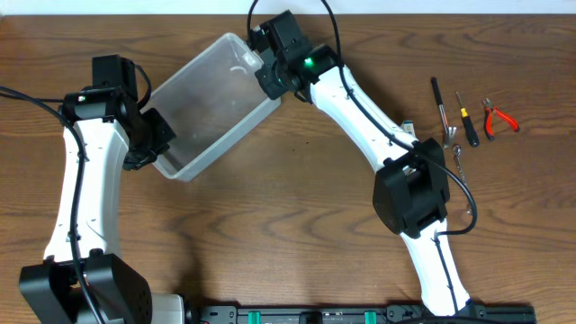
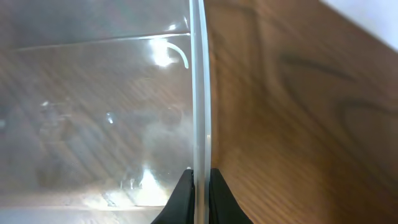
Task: Pack container
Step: 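Grip the box rims with both grippers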
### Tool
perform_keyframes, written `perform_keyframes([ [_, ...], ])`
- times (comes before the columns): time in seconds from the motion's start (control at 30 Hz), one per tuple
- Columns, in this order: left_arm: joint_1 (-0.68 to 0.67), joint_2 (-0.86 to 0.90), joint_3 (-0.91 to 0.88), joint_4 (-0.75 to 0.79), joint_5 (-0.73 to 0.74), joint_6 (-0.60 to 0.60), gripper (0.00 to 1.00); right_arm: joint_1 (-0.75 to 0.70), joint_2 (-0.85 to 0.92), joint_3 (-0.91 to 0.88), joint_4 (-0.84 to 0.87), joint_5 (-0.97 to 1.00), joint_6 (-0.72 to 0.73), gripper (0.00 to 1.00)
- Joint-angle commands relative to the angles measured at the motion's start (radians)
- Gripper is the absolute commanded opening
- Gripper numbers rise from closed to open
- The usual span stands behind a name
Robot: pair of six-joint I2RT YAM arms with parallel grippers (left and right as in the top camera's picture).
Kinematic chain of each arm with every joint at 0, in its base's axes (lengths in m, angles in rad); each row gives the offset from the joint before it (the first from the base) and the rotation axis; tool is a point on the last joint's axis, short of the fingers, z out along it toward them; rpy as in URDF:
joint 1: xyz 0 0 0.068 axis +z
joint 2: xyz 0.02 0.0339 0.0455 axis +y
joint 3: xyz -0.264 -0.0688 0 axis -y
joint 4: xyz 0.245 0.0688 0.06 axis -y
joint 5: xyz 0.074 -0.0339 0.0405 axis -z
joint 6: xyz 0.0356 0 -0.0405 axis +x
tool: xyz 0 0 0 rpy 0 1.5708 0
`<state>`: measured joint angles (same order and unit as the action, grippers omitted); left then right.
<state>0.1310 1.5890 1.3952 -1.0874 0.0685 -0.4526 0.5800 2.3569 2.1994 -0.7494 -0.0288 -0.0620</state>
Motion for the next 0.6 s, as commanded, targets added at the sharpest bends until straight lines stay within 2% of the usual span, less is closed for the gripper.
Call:
perform_keyframes([
  [0.0,0.004,0.008,-0.004,-0.003,-0.002,-0.005,0.10,-0.005,-0.035,0.044,-0.008,0.014,0.018,0.01],
  [0.2,0.004,0.008,-0.004,-0.010,-0.002,-0.005,0.10,-0.011,-0.040,0.045,-0.043,0.015,0.073,0.01],
  [0.23,0.004,0.008,-0.004,-0.010,-0.002,-0.005,0.06,-0.013,-0.043,0.045,-0.048,0.015,0.077,0.01],
  [0.33,0.004,0.008,-0.004,-0.011,-0.002,-0.006,0.06,-0.016,-0.050,0.045,-0.059,0.030,0.076,0.01],
  [0.47,0.004,0.008,-0.004,-0.022,-0.031,-0.085,0.06,-0.019,-0.055,0.045,-0.076,0.058,0.076,0.01],
  [0.57,0.004,0.010,-0.004,-0.022,-0.039,-0.088,0.06,-0.019,-0.055,0.045,-0.088,0.084,0.076,0.01],
])
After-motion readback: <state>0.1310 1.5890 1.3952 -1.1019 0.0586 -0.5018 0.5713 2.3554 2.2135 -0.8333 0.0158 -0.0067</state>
